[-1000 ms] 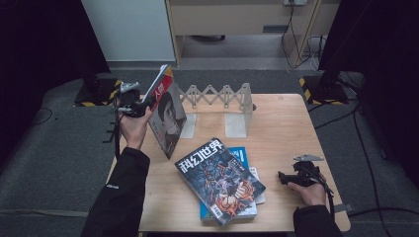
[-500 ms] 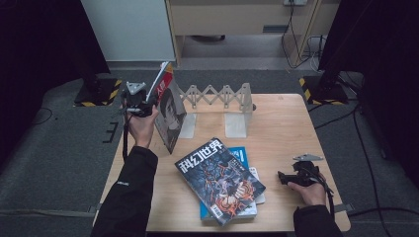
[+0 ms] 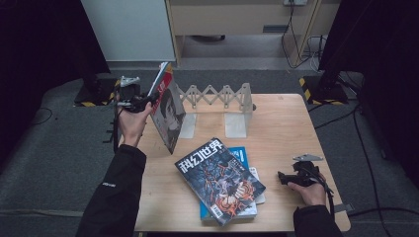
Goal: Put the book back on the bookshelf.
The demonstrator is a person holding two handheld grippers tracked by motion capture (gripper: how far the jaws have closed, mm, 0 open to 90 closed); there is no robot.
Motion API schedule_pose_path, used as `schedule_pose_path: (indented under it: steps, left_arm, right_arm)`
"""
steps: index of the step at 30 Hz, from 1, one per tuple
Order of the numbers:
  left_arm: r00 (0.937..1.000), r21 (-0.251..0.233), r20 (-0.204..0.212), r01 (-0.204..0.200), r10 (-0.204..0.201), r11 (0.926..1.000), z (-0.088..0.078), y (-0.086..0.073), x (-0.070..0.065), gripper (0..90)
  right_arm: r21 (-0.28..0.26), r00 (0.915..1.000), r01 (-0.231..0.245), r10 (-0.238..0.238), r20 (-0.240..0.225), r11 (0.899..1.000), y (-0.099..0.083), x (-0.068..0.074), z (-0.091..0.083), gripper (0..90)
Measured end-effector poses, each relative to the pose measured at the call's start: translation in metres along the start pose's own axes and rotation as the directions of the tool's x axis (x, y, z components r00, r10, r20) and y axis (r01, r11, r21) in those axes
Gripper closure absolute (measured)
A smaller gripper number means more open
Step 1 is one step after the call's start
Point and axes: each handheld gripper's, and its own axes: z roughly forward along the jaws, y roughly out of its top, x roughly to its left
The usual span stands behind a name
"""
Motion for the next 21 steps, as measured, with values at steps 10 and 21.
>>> schedule_pose_path:
  steps: [10, 21]
  left_arm:
    - [0.9977, 0.024, -0.068, 0.002, 0.0, 0.9997, 0.013, 0.0, -0.007, 85.2]
    - [0.9915, -0.073, -0.13, -0.02, 0.011, 0.9972, 0.017, -0.01, -0.014, 86.0]
  right_arm:
    - [0.002, 1.0, -0.001, 0.001, -0.004, 1.0, 0.0, 0.0, 0.0, 7.0]
    - [0.003, 1.0, 0.005, -0.005, -0.007, 1.0, 0.001, 0.0, 0.0, 7.2]
